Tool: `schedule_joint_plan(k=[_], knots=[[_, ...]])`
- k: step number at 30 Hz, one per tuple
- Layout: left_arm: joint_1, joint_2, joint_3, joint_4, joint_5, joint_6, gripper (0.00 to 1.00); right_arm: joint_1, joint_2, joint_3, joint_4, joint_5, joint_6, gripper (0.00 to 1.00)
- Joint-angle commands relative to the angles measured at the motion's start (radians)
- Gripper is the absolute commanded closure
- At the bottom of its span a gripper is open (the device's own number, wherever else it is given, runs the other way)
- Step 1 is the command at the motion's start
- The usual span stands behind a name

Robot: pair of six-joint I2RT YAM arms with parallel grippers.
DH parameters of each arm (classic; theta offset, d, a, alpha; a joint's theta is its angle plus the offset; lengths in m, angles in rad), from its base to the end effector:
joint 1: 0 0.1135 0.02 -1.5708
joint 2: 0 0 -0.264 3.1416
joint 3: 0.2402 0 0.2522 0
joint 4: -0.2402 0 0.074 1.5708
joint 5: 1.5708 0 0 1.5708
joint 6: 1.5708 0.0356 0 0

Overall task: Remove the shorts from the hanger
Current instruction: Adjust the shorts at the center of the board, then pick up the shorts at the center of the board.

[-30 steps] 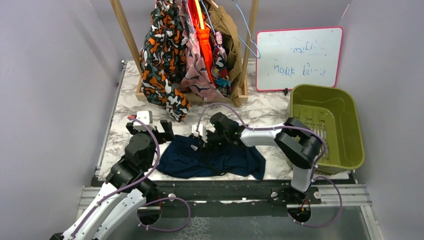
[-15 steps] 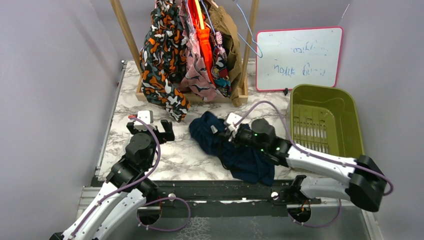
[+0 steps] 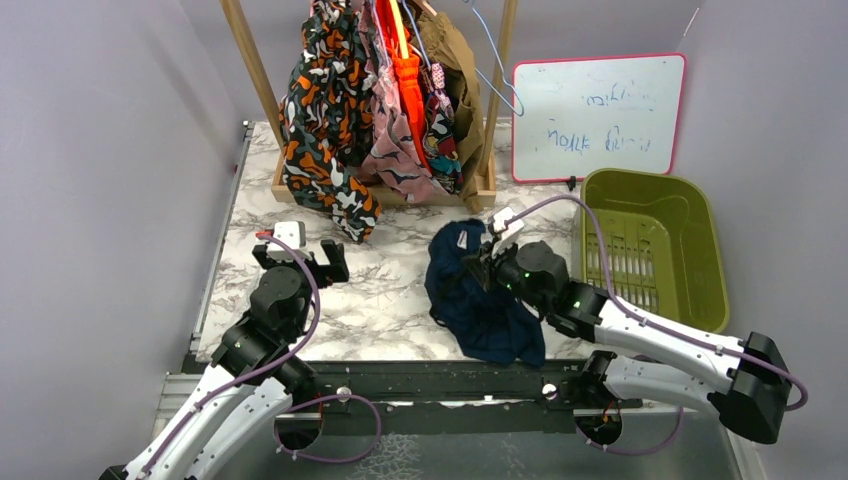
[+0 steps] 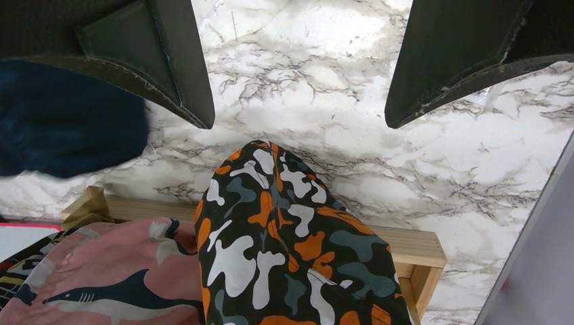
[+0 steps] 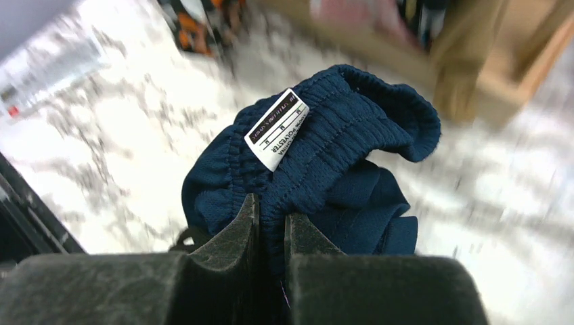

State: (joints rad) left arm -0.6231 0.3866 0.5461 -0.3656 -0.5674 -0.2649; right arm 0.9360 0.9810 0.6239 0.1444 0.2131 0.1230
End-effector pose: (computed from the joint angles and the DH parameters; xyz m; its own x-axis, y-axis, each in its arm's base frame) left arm 0.1002 -0.0484 0.2899 -0.1774 -0.1444 -0.9735 0.0191 0.9885 -0.1501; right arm 0.1424 0.1807 0.2805 -0.2058 -0.0771 -0.9756 -0.6440 0.7613 0.0756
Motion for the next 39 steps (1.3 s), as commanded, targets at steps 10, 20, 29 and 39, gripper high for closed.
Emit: schedule_joint_plan(k=[10, 20, 29, 39], knots=[[0.005, 0.004, 0.002, 0.004, 0.006, -0.006, 0.01, 0.003, 0.052, 0.117, -0.779, 0.012, 0.457, 0.71], [0.005, 0.011, 0.000, 0.005, 0.011, -0.008, 0.01, 0.002, 0.176, 0.096, -0.700, -0.018, 0.507, 0.01], [0.005, 0.018, 0.000, 0.006, 0.013, -0.010, 0.01, 0.003, 0.438, 0.088, -0.558, -0.011, 0.511, 0.01], [0.005, 0.010, -0.002, 0.007, 0.008, -0.010, 0.01, 0.010, 0.665, 0.039, -0.518, 0.159, 0.622, 0.24]])
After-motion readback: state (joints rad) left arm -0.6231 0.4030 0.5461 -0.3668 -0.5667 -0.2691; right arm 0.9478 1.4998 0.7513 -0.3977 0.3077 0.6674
